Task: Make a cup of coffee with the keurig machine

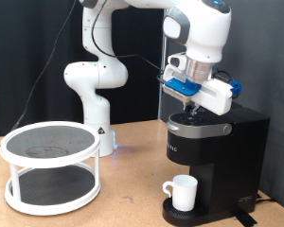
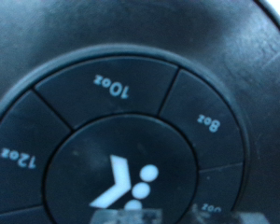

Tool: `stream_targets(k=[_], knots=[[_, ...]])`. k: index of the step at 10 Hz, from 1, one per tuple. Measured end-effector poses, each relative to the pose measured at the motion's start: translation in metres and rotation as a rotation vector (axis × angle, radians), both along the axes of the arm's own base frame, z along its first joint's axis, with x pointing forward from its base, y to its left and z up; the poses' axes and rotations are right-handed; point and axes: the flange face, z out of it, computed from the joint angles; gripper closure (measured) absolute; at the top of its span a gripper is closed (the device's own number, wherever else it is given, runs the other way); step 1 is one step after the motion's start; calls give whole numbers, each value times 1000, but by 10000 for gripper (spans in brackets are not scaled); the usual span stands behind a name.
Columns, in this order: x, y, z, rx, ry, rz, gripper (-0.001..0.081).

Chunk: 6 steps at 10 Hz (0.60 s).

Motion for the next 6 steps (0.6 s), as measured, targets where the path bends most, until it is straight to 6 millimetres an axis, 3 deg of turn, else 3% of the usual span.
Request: stream_targets(k=[6], knots=[[-1,-2,-9,-14,31,-34,806]])
